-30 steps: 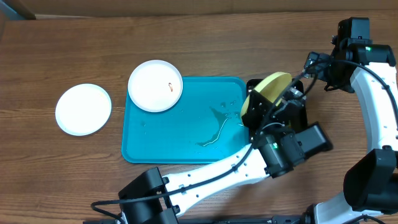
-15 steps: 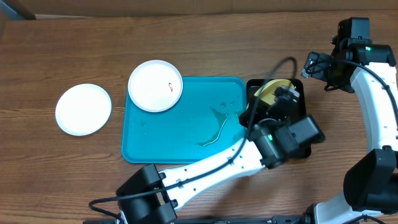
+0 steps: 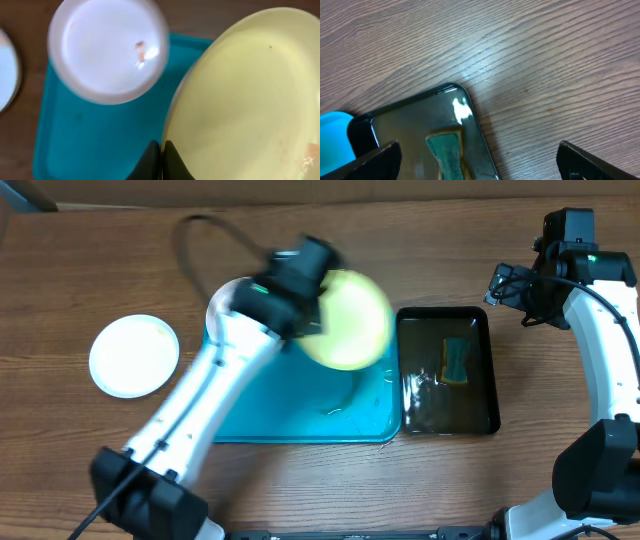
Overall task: Clean dirty plates on tray and stack at the side
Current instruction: 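Carry the yellow plate left and lower it onto the white plate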
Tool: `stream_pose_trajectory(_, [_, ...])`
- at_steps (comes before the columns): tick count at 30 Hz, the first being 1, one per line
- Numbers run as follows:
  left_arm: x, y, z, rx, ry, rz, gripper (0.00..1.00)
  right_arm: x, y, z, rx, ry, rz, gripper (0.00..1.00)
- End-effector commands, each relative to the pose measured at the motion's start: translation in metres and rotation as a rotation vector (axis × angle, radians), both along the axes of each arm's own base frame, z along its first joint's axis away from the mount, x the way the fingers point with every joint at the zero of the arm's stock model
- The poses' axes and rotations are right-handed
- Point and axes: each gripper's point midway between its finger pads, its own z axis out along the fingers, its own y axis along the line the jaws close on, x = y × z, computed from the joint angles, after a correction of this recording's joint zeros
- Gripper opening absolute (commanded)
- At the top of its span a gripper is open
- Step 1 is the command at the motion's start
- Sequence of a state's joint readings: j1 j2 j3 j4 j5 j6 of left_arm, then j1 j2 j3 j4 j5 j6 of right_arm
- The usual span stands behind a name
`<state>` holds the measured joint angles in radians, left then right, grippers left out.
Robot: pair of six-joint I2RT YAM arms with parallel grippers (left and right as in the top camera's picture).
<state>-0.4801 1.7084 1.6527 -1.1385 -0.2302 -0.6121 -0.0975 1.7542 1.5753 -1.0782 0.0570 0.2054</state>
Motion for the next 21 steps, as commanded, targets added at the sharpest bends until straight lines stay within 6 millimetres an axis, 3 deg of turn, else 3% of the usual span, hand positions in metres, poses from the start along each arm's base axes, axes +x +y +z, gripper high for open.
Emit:
stream_pose_trajectory(1, [-0.003, 0.066, 0.0, -0.131, 0.107, 0.228, 0.04, 0.002, 0.0, 0.008, -0.009, -0.021, -0.003, 1.0])
stream_pose_trajectory(8, [-0.02, 0.181, -0.007, -0.235, 0.207, 0.563, 0.04, 0.002, 0.0, 0.008, -0.009, -0.021, -0.003, 1.0])
stream_pose_trajectory(13, [-0.044, 0.257, -0.008, -0.234, 0.213, 0.78, 0.04, 0.002, 0.0, 0.008, -0.01, -0.021, -0.003, 1.0])
stream_pose_trajectory(18, [-0.076, 0.315, -0.011, -0.155, 0.224, 0.953, 0.04, 0.002, 0.0, 0.008, -0.009, -0.021, -0.003, 1.0])
stream_pose_trajectory(21, [-0.091, 0.334, -0.019, -0.099, 0.242, 1.013, 0.04, 0.002, 0.0, 0.008, -0.009, -0.021, -0.003, 1.0])
